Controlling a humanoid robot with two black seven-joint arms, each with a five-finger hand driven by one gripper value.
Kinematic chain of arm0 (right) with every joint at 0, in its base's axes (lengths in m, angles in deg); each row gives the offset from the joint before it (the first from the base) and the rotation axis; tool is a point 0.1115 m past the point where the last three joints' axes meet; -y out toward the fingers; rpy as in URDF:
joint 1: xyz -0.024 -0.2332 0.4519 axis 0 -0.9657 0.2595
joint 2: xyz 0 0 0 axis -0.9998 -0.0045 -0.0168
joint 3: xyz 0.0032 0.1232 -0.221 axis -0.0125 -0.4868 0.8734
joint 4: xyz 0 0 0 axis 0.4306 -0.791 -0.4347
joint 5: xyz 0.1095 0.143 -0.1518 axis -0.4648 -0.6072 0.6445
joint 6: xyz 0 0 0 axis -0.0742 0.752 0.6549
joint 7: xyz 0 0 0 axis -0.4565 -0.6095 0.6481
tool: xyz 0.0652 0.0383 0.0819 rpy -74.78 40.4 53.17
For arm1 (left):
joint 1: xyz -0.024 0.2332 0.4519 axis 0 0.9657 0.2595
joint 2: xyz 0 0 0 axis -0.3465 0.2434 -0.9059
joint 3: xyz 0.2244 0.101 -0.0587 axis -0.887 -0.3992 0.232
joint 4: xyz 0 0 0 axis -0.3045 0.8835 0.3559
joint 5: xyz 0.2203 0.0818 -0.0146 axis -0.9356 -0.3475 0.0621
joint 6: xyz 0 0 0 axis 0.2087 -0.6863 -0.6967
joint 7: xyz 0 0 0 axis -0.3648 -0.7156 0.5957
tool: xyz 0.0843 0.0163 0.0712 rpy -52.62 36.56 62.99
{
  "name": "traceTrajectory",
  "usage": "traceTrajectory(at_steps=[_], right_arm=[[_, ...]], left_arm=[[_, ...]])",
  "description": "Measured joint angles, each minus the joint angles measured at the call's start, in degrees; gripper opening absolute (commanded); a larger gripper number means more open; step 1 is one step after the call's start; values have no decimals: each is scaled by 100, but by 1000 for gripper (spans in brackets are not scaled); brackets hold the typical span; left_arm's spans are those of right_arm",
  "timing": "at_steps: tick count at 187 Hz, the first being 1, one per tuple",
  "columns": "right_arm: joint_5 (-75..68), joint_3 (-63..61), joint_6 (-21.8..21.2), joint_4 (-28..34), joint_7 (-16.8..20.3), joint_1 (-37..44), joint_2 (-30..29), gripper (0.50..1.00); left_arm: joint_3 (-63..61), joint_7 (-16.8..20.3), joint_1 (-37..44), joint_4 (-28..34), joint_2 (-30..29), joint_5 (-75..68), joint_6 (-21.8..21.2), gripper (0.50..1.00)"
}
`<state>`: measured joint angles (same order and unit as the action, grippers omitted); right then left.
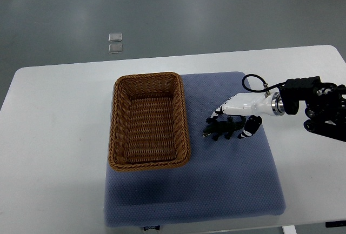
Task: Place crocodile in brown basket with right hand
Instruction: 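Close the right hand's fingers around the dark green toy crocodile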
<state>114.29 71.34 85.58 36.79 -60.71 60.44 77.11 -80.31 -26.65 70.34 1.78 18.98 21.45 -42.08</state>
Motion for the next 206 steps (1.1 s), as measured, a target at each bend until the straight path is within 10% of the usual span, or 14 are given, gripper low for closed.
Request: traceTrajectory(at_steps=[128,206], right_arm=[[41,-1,0,-55,0,-2,26,515],[-44,-41,-16,-57,-26,162,138,509]], left_arm=[[0,0,0,0,0,0,0,1000],[0,0,0,0,0,0,0,1000]])
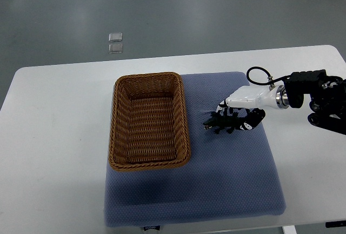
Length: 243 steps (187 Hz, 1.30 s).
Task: Place crocodile in brown basket with right hand
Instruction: 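Close the right hand's fingers around the dark green toy crocodile, then lift the crocodile with the right hand and carry it over the basket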
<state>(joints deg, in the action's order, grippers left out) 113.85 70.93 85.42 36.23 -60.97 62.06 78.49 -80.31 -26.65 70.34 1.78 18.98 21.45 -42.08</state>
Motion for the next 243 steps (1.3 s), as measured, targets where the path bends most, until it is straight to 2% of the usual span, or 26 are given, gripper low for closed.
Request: traceTrajectory(at_steps=[162,243], right_arm=[[-281,-12,3,-550,-10,-35,58,515],[-502,-219,-67,-694,14,460,71,517]], left_arm=[[0,0,1,0,0,0,0,1000],[0,2,-2,0,0,0,0,1000]])
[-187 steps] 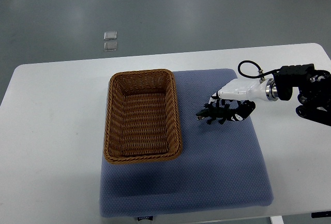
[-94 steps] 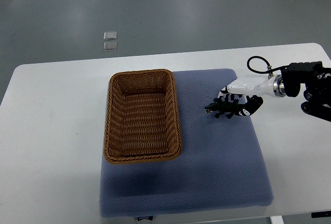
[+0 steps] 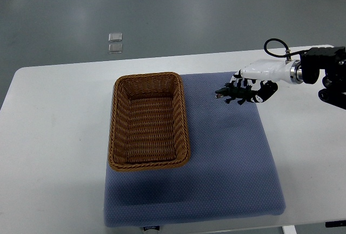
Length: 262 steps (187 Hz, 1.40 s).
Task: Place crocodile in brown basket with right hand
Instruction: 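Lift the crocodile with the right hand and carry it over the basket, then open the right hand to drop the crocodile, then raise the hand away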
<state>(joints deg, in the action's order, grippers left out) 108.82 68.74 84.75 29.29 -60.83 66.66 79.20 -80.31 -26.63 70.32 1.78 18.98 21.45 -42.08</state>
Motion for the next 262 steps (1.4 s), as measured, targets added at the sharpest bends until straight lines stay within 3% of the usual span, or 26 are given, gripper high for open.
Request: traceTrajectory(at_steps=[38,90,181,230,245,262], right_arm=[[-84,-86,-43,10,2,353,-176,517],[-149,-87,4,37,-15,517,-1179,517],[-117,-85,49,-129,12,336,-2457,521],[-60,-75,51,-519,12,34,-2781,531],[-49,-74,51,-549,12,-7,-2804,556],[-44,-74,51,-621,12,-49,-2829,656]], left_arm=[[0,0,2,0,0,0,0,1000],[0,0,2,0,0,0,0,1000],[0,-2,2,0,0,0,0,1000],[0,-2,0,1,0,0,0,1000],[0,-2,2,1,0,0,0,1000],[0,-2,2,1,0,0,0,1000]])
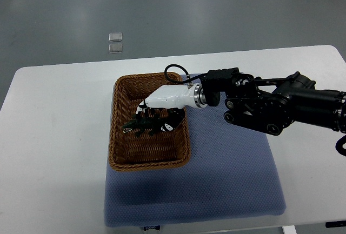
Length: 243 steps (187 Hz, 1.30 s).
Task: Place crocodile in brown basket with right hand
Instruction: 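Open the right hand to drop the crocodile, then raise the hand away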
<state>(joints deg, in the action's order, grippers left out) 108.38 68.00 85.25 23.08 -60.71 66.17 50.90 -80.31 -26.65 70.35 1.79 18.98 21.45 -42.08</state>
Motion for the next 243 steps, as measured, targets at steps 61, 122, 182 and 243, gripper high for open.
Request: traceTrajectory(at_steps=[61,122,182,243], right_arm=[[-13,-6,43,-88,0,-70,-9,803],[-78,-17,61,-53,-6,-66,33,876],[-273,-1062,30,-31,-56,-152,292,897],[-2500,-2978,19,-134,-78,-1122,641,899]], left_arm=[[0,0,0,-1,0,0,0,1000],[0,0,0,-2,0,0,0,1000],[0,0,-1,-2,0,0,0,1000],[0,0,0,-2,0,0,0,1000]])
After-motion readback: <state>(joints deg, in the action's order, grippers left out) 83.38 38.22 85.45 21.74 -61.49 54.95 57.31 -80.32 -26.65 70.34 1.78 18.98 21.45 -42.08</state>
